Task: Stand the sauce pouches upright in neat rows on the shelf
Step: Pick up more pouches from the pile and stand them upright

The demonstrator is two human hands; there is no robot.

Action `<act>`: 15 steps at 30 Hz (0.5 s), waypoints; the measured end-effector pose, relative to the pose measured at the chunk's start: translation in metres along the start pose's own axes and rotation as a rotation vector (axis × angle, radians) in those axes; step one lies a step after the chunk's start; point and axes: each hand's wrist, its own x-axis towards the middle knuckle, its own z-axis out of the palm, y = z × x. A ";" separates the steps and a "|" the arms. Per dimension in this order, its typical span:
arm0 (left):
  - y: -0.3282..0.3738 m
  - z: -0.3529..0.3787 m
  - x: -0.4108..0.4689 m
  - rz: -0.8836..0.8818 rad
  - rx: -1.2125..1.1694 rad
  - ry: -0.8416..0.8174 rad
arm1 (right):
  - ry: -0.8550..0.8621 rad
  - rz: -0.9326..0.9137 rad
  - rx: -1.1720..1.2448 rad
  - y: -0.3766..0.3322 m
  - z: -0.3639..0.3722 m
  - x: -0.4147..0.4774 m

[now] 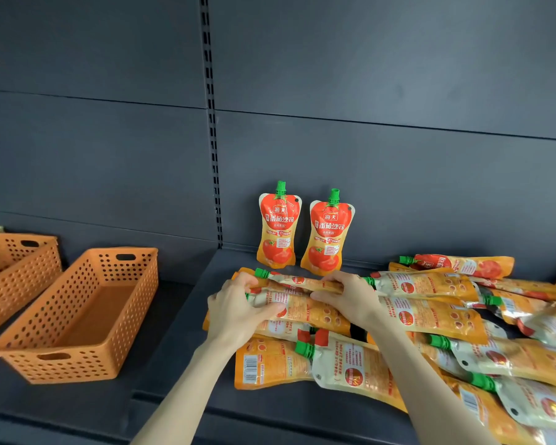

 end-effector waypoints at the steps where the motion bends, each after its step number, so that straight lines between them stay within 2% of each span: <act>1: 0.000 0.000 0.000 0.005 -0.060 0.017 | 0.017 -0.013 0.033 0.001 0.000 -0.002; 7: 0.016 -0.010 0.009 0.110 -0.498 0.111 | 0.119 -0.110 0.422 -0.006 -0.009 -0.014; 12: 0.034 -0.021 0.026 0.161 -0.701 0.174 | 0.201 -0.132 0.640 -0.015 -0.014 -0.020; 15: 0.048 -0.022 0.037 0.202 -0.737 0.193 | 0.228 -0.132 0.693 -0.021 -0.013 -0.020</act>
